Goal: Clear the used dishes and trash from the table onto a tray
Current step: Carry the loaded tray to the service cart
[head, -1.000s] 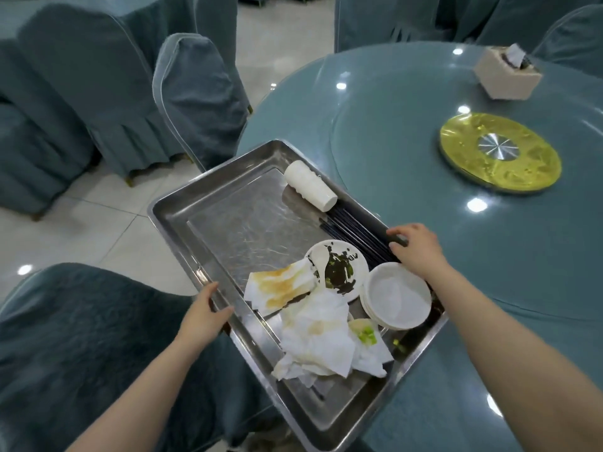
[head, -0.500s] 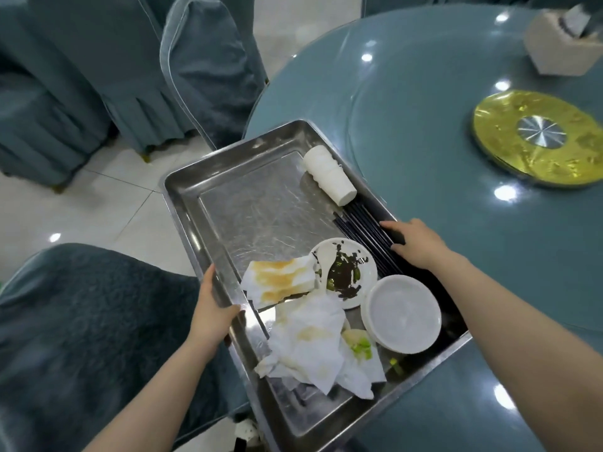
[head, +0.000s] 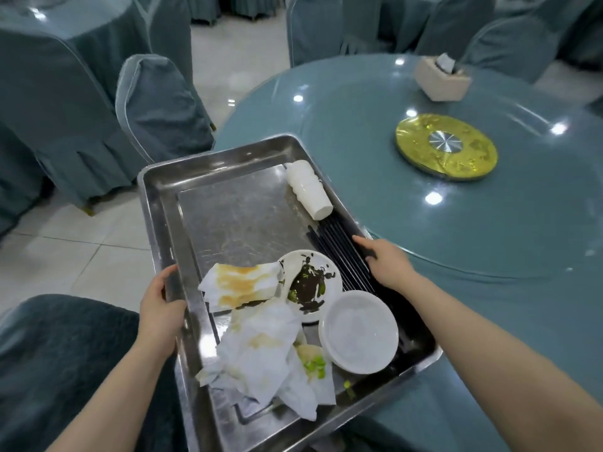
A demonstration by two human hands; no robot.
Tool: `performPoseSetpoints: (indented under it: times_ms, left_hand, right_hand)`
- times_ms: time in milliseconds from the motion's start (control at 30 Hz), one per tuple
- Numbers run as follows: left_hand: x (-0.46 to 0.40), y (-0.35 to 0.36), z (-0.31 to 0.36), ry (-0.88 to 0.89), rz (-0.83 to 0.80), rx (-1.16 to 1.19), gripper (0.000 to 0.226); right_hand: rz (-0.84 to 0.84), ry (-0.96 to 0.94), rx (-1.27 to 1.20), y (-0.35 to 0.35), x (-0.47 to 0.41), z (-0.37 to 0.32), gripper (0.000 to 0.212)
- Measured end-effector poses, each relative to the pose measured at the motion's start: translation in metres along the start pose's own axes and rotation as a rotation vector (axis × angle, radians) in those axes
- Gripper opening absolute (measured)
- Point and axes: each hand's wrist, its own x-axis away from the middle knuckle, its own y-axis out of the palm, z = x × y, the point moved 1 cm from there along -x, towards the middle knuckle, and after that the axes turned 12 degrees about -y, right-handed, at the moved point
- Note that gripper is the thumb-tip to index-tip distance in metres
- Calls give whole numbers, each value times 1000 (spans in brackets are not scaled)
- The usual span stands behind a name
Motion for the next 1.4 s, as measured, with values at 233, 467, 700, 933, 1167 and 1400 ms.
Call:
performPoseSetpoints:
  times_ms: [233, 467, 700, 933, 1167, 1400]
  left_hand:
    - [20, -18, 48, 241, -177, -79, 68]
    - [66, 13, 63, 393, -392, -144, 69]
    - [132, 73, 72, 467, -644, -175, 68]
    - [220, 150, 65, 522, -887, -226, 63]
    - [342, 228, 40, 625, -1055, -309, 68]
    - [503, 308, -6, 740, -1191, -399, 70]
  right_hand:
    - [212, 192, -24, -32, 92, -28, 60]
    - [405, 416, -106, -55, 219, -27, 61]
    - [548, 599, -94, -79, 342, -18, 56]
    - [702, 794, -63, -91, 474, -10, 56]
    - [834, 975, -77, -98, 612, 14, 55]
    - [947, 1077, -88, -115, 775, 64, 54]
